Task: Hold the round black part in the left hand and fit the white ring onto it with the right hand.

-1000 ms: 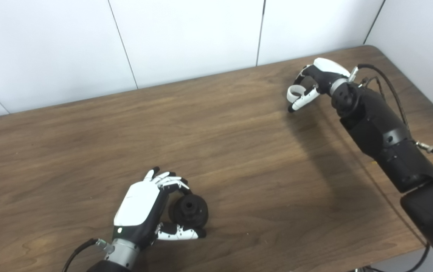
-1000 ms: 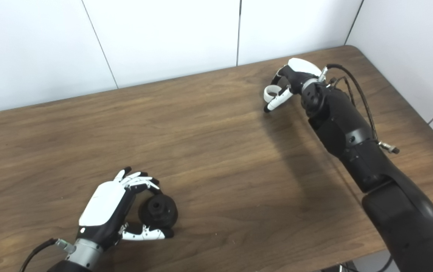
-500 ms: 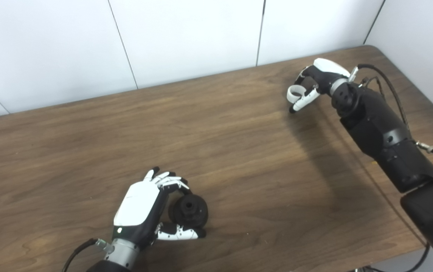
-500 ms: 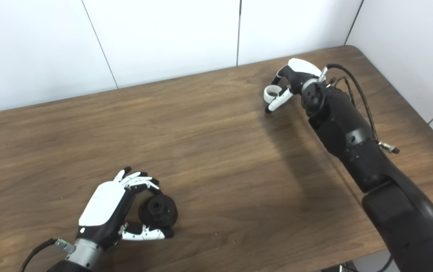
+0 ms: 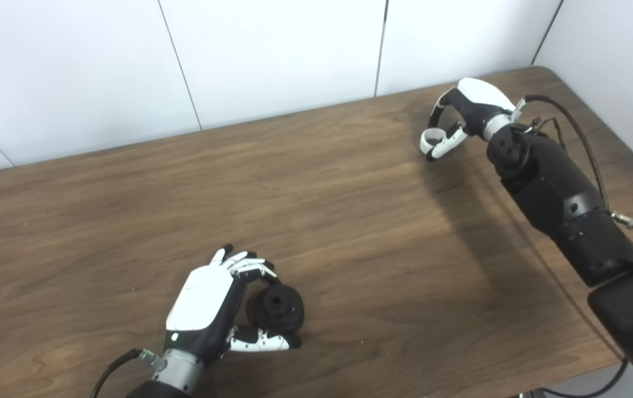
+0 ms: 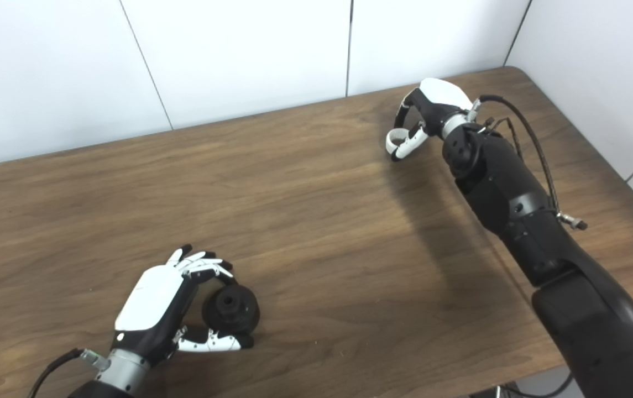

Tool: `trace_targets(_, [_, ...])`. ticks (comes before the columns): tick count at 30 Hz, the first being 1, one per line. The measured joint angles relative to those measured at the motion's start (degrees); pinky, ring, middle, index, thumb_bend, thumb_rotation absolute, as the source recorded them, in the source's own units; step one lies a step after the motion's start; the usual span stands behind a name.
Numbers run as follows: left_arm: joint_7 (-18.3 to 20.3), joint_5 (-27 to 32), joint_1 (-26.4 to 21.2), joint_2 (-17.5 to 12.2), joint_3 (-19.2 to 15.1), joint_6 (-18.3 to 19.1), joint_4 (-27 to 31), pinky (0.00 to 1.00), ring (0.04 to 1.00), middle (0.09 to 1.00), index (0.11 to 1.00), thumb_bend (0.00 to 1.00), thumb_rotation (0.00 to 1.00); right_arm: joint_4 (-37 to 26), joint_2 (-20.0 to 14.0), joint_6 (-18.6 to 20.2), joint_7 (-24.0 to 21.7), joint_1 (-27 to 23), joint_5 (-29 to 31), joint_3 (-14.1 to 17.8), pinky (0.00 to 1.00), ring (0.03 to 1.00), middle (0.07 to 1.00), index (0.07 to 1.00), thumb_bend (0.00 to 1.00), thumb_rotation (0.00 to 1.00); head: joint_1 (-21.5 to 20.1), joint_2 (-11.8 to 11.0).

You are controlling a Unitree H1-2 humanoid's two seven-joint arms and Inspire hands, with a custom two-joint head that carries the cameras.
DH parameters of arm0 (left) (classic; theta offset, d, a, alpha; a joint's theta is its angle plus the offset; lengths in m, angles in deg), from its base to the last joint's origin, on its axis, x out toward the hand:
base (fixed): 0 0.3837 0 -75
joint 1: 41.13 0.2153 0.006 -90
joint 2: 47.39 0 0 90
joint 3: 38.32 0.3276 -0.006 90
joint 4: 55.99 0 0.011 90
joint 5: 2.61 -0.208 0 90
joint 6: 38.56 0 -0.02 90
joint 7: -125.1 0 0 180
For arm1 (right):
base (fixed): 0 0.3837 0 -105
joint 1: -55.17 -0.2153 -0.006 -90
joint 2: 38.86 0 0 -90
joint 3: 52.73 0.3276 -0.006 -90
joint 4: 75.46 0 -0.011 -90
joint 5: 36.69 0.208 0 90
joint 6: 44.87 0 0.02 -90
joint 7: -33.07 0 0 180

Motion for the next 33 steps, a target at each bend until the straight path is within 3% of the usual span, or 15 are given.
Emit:
trace_targets(7, [-0.04, -0.04, 0.00, 0.00, -0.02, 0.00, 0.00, 1.00, 0.875, 0.768, 0.484, 0.52, 0.05, -1.93, -0.33, 0.11, -0.52, 0.94, -0.28, -0.24, 0.93, 0.954, 0.855, 0.486, 0.52, 0.13, 0.26, 0.00])
trace_targets(15, [-0.28, -0.27, -0.01, 0.00, -0.02, -0.20, -0.05, 1.00, 0.869, 0.764, 0.484, 0.52, 0.05, -13.18, -1.45, -0.15, -6.36, 1.65, -1.28, -3.58, 0.97, 0.971, 0.855, 0.486, 0.52, 0.13, 1.05, 0.00])
trace_targets(24, [-0.11, -1.22, 0.00, 0.67, 0.16, 0.06, -0.04, 1.00, 0.867, 0.768, 0.484, 0.52, 0.05, -27.09, 0.90, 1.08, -15.50, 1.17, -3.33, -7.46, 0.99, 0.973, 0.843, 0.484, 0.52, 0.13, 3.16, 0.35])
trace_targets(33, [-0.12, -2.91, -0.01, 2.02, 1.03, 1.19, -0.04, 1.00, 0.869, 0.772, 0.484, 0.52, 0.05, -40.61, 4.05, 2.26, -25.71, 0.38, -5.04, -10.27, 0.98, 0.969, 0.842, 0.484, 0.52, 0.14, 8.52, 0.88])
